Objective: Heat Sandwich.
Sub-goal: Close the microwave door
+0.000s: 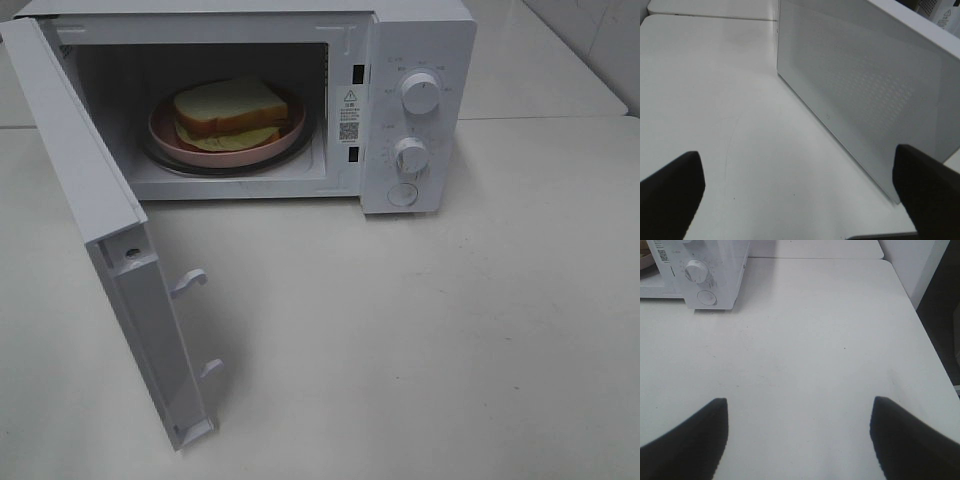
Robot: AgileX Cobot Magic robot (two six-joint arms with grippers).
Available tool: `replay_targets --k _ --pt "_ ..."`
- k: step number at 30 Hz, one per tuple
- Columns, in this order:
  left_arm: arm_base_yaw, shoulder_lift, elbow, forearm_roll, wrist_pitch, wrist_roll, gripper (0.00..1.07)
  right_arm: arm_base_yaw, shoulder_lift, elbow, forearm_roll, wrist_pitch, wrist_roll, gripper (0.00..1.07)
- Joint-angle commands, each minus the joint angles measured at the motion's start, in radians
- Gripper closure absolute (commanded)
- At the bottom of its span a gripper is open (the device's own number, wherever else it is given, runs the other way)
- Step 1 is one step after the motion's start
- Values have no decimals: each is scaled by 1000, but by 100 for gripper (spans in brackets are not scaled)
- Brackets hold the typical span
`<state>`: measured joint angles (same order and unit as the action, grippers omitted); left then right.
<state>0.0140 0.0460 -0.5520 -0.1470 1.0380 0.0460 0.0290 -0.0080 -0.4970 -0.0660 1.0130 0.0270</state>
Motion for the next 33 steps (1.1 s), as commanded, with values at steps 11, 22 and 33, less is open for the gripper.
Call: replay_targets --k 11,22,33 --pt "-3 275 -8 2 -252 1 87 -5 -24 2 4 -17 5 31" --pt "-3 470 112 4 -725 3 107 -5 -24 2 4 -17 5 31" --pt "-3 610 335 55 -1276 2 107 -5 -24 2 4 -17 5 31"
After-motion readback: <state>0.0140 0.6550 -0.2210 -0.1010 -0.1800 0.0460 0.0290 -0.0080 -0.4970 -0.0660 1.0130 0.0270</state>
